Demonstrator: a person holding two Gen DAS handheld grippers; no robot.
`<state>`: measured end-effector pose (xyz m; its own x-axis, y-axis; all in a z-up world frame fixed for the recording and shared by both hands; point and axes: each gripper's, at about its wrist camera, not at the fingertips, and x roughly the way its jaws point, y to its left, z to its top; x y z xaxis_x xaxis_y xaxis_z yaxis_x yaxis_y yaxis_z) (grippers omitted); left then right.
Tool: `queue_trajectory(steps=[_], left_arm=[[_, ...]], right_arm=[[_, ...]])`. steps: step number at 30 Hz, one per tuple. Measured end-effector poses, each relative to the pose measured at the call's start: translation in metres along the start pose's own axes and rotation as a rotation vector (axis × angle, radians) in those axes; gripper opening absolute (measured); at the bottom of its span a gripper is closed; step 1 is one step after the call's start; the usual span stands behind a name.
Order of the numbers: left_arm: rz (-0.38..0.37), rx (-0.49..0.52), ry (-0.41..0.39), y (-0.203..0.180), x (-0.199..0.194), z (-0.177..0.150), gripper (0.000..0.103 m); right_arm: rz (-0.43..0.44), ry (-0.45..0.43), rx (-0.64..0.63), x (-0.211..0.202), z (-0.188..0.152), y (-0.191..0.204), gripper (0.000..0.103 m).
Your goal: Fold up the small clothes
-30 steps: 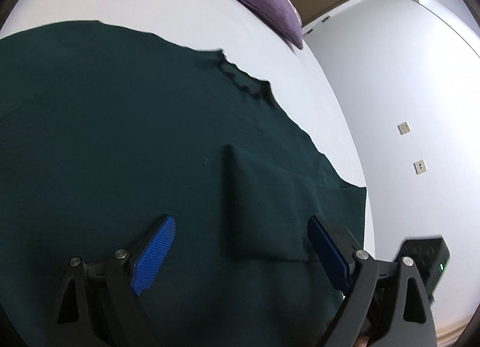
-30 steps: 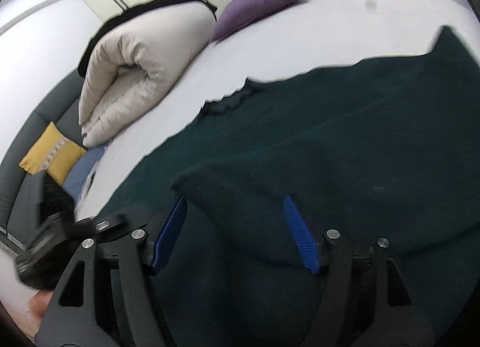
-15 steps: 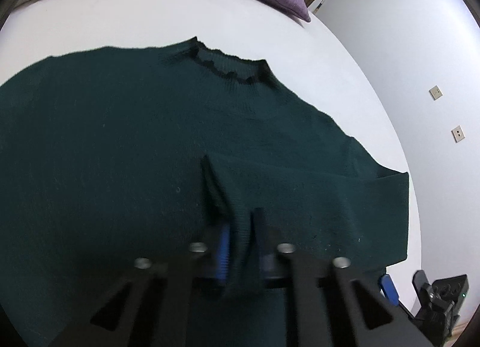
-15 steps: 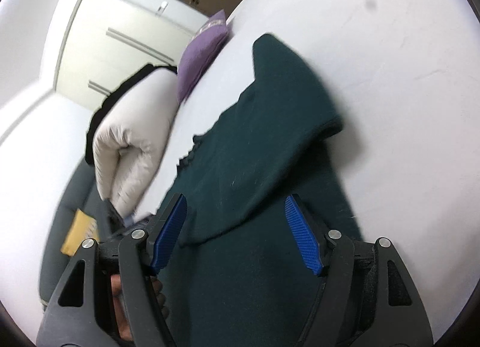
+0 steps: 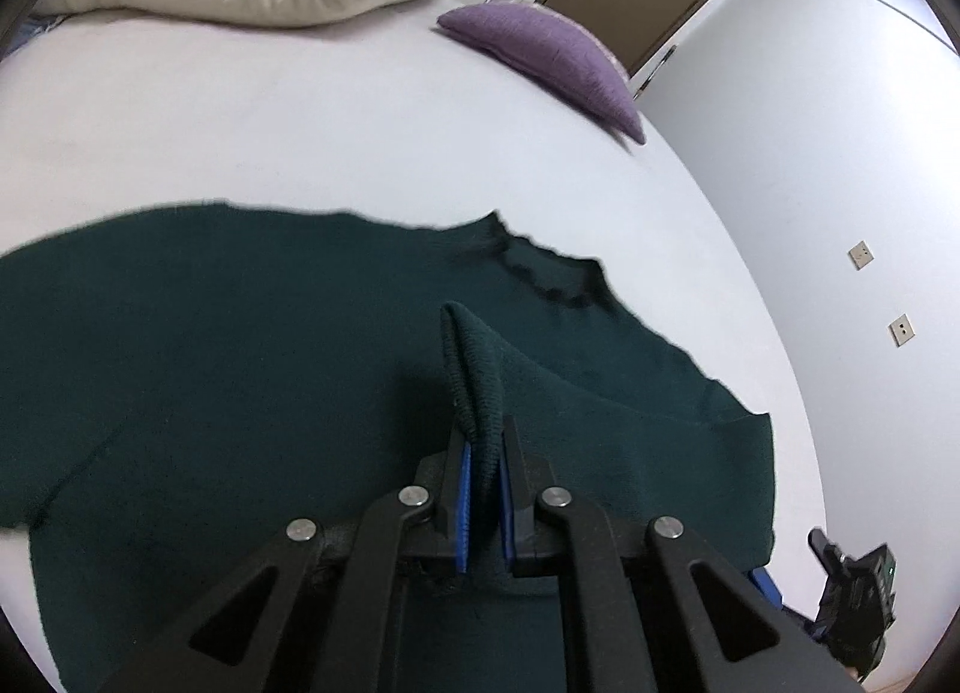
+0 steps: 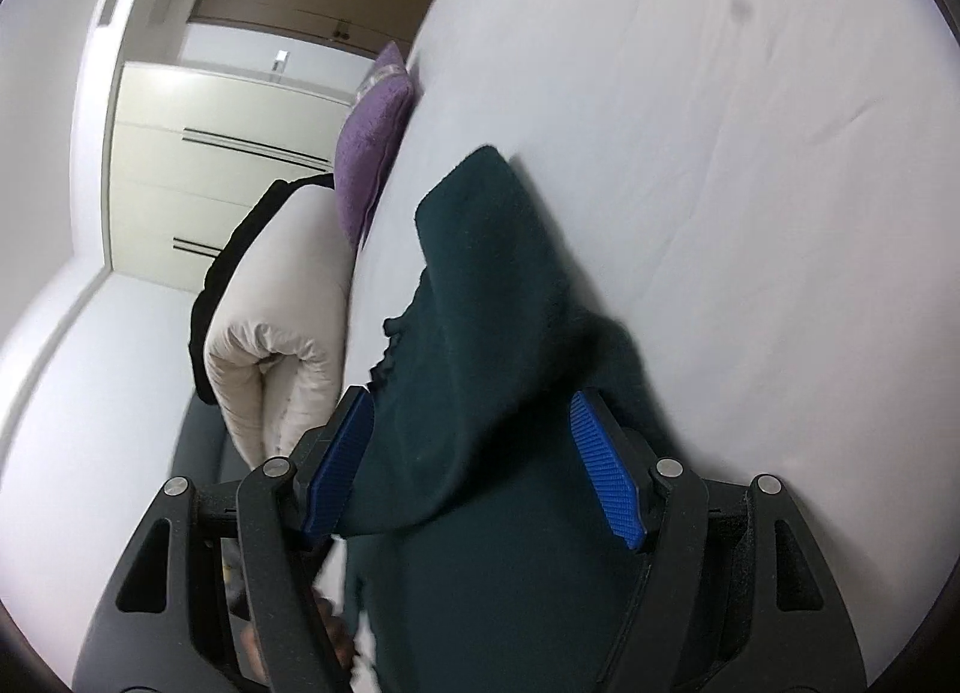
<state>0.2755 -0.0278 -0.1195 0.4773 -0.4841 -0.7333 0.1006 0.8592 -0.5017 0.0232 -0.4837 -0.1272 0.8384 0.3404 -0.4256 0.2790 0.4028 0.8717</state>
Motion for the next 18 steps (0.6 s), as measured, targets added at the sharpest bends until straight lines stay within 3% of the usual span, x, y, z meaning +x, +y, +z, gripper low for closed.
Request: queue_trajectory(steps=[3, 5, 8, 11, 15, 18], left_arm=[[0.012, -0.006, -0.001, 0.005, 0.006, -0.001, 0.008], [0.017, -0.019, -0.007, 0.011, 0.008, -0.003, 0.008], [0.021, -0.025, -0.010, 0.015, 0.011, -0.007, 0.009], [0.025, -0.014, -0.017, 0.018, 0.013, -0.013, 0.009], [0.003, 0.011, -0.028, 0.020, 0.011, -0.012, 0.009], [-0.008, 0.005, -0.036, 0.022, 0.012, -0.012, 0.009]], right_arm=[[-0.016, 0.026, 0.010, 0.017, 0.007, 0.006, 0.068], [-0.029, -0.003, 0.023, 0.032, 0.015, 0.012, 0.064], [-0.014, -0.049, 0.104, 0.030, 0.031, -0.007, 0.044], [0.004, -0.054, 0.109, 0.029, 0.031, -0.017, 0.036], [-0.049, 0.016, -0.004, 0.022, 0.024, 0.001, 0.041], [-0.137, -0.034, -0.211, 0.002, 0.034, 0.041, 0.047]])
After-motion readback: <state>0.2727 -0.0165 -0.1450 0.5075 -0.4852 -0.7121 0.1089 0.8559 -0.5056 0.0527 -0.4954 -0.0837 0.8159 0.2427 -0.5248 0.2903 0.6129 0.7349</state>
